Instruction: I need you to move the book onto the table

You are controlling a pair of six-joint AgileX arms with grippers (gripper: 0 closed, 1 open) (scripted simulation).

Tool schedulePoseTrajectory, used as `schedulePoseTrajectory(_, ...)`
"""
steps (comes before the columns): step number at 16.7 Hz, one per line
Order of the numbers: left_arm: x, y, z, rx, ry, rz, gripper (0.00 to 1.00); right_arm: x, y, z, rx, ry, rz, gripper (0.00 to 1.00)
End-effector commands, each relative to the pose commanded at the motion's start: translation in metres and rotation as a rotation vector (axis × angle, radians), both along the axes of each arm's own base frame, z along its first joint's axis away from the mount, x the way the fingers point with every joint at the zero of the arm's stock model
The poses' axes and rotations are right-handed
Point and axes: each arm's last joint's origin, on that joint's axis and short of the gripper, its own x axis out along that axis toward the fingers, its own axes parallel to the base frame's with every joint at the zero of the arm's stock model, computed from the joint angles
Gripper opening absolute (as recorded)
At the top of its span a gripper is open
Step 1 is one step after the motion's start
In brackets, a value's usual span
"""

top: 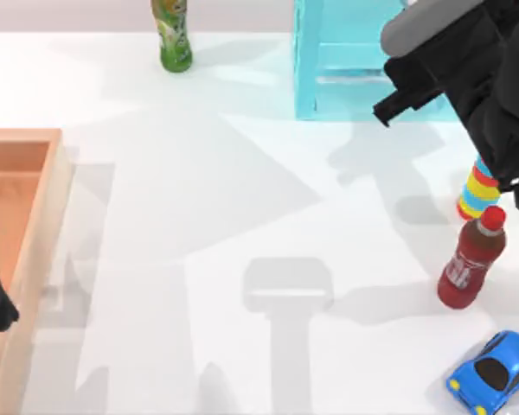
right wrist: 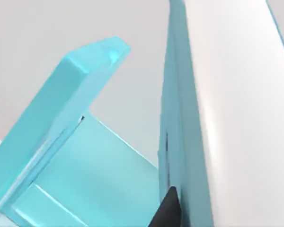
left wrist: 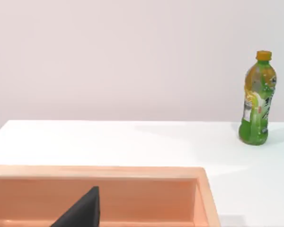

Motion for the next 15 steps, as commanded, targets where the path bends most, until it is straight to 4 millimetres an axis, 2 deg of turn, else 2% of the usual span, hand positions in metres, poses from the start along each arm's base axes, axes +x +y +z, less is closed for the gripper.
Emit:
schedulePoseTrajectory(2, 0.000, 0.000, 0.000, 0.000, 0.000, 0.000, 1.00, -0.034, 0.066, -0.030, -0.173, 0.058, 0.096, 0.00)
schedulePoseTrajectory(3, 0.000, 0.000, 0.000, 0.000, 0.000, 0.000, 1.00, -0.054, 0.092, -0.045, -0.268, 0.075, 0.133, 0.00)
schedulePoseTrajectory(4, 0.000, 0.000, 0.000, 0.000, 0.000, 0.000, 1.00, -0.074, 0.114, -0.057, -0.363, 0.082, 0.161, 0.00)
schedulePoseTrajectory(6, 0.000, 0.000, 0.000, 0.000, 0.000, 0.000, 1.00, -0.112, 0.144, -0.078, -0.541, 0.076, 0.189, 0.00)
schedulePoseTrajectory(8, 0.000, 0.000, 0.000, 0.000, 0.000, 0.000, 1.00, -0.141, 0.163, -0.094, -0.695, 0.057, 0.190, 0.00)
schedulePoseTrajectory(10, 0.000, 0.000, 0.000, 0.000, 0.000, 0.000, 1.00, -0.158, 0.173, -0.104, -0.807, 0.038, 0.180, 0.00)
schedulePoseTrajectory(15, 0.000, 0.000, 0.000, 0.000, 0.000, 0.000, 1.00, -0.165, 0.178, -0.107, -0.863, 0.025, 0.168, 0.00)
